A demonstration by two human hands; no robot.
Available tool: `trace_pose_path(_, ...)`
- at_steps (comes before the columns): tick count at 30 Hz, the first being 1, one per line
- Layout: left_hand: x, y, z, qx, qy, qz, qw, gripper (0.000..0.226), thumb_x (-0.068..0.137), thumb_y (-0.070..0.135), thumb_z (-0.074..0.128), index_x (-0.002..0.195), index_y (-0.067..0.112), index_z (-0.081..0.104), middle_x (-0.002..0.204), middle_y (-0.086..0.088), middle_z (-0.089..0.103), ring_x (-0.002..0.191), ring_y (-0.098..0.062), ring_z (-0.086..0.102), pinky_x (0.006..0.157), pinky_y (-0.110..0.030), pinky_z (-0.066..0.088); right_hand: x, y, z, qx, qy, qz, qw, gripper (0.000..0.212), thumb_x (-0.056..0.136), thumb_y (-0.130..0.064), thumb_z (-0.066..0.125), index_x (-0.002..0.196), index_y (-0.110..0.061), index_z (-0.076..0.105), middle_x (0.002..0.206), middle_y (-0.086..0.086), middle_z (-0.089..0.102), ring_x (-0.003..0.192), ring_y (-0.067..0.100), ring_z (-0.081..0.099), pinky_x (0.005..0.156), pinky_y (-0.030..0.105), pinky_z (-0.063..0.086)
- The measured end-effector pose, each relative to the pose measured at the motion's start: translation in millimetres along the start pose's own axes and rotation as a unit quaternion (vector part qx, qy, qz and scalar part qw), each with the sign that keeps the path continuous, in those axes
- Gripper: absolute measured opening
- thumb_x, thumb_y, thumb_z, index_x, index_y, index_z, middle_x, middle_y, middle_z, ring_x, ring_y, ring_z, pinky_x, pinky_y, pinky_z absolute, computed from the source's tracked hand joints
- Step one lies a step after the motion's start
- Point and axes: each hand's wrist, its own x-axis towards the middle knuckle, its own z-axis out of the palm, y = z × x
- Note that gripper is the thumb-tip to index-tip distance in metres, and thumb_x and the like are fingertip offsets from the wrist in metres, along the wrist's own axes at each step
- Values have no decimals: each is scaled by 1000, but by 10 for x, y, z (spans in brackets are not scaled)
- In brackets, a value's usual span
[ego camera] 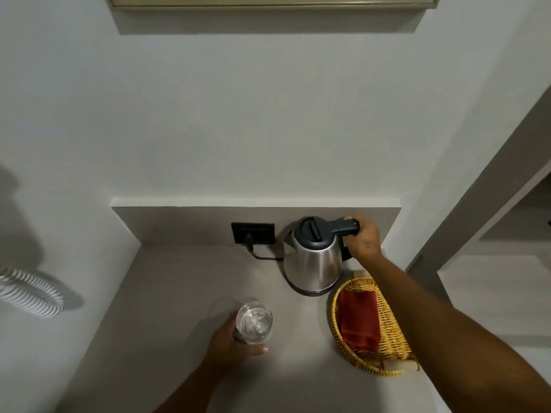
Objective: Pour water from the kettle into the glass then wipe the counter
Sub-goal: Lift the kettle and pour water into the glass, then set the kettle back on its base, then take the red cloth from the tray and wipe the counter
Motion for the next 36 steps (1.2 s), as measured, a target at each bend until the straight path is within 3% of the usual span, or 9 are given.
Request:
trace_pose_path(3, -3, 10, 5, 0, 1, 6, 1000, 84, 35, 38, 104, 108, 52, 65, 98, 37, 75, 93, 14, 70, 67, 0, 50, -17, 54, -56, 2, 0, 8, 1000, 39, 81, 7, 61, 85, -31, 62, 85, -4, 64, 91, 23, 63, 74, 27, 48)
trace_pose_path(6, -56, 38, 6, 12, 0, 21, 1000, 87, 36, 39, 104, 113, 54, 64, 104, 33, 77, 97, 9, 72, 77, -7, 53, -221, 110, -35, -38, 60, 20, 997, 51, 81, -3, 68, 125, -22, 51, 125, 10, 48, 120, 27, 44, 103, 42, 41)
trace_pose_path(9, -111, 59, 9, 40, 1, 75, 996, 95, 39, 41, 105, 122, 52, 60, 114, 20, 77, 106, -3, 73, 86, -16, 58, -848, 421, 131, -109, 133, 13, 985, 61, 83, -22, 67, 135, -22, 35, 137, 8, 34, 127, 29, 30, 102, 48, 34)
trace_pose_path(13, -114, 130, -45, 195, 29, 170, 965, 111, 45, 67, 94, 139, 27, 51, 135, 5, 53, 131, -19, 53, 113, -41, 44, -1450, 870, 371, -264, 49, 77, 960, 52, 91, -42, 54, 136, -21, 39, 150, 19, 27, 136, 40, 22, 108, 57, 28)
trace_pose_path(15, -74, 161, -80, 277, 19, 194, 941, 112, 52, 76, 85, 144, 22, 50, 142, -1, 49, 141, -27, 43, 120, -51, 35, -1469, 946, 392, -315, 17, 104, 943, 53, 91, -49, 51, 136, -22, 43, 151, 20, 26, 137, 41, 21, 109, 58, 26)
trace_pose_path(23, 19, 22, -58, 398, 17, 185, 898, 121, 65, 91, 57, 157, 16, 35, 161, -6, 35, 155, -33, 23, 128, -55, 17, -1446, 1117, 376, -340, -2, 138, 930, 64, 87, -56, 54, 141, -28, 33, 144, 19, 31, 128, 41, 31, 102, 56, 33)
trace_pose_path(31, 45, -92, -22, 375, 41, 175, 910, 138, 54, 90, 65, 161, 14, 25, 170, -10, 26, 160, -28, 14, 130, -49, 8, -1285, 862, 215, -170, 41, 163, 971, 58, 79, -45, 70, 129, -29, 46, 131, 14, 35, 96, 36, 54, 81, 41, 52)
trace_pose_path(34, 65, -44, -82, 293, 22, 144, 945, 140, 42, 84, 74, 159, 21, 29, 168, -3, 31, 160, -24, 16, 129, -52, 10, -1549, 664, 436, -125, 77, 67, 987, 56, 76, -45, 68, 127, -34, 46, 130, 9, 35, 96, 22, 44, 81, 31, 41)
trace_pose_path(36, 98, 56, -114, 202, 10, 116, 972, 130, 38, 76, 80, 152, 30, 36, 163, 6, 38, 159, -22, 17, 127, -56, 10, -1784, 562, 720, -124, 36, 20, 991, 58, 76, -45, 68, 129, -36, 45, 130, 5, 33, 102, 19, 41, 83, 29, 43)
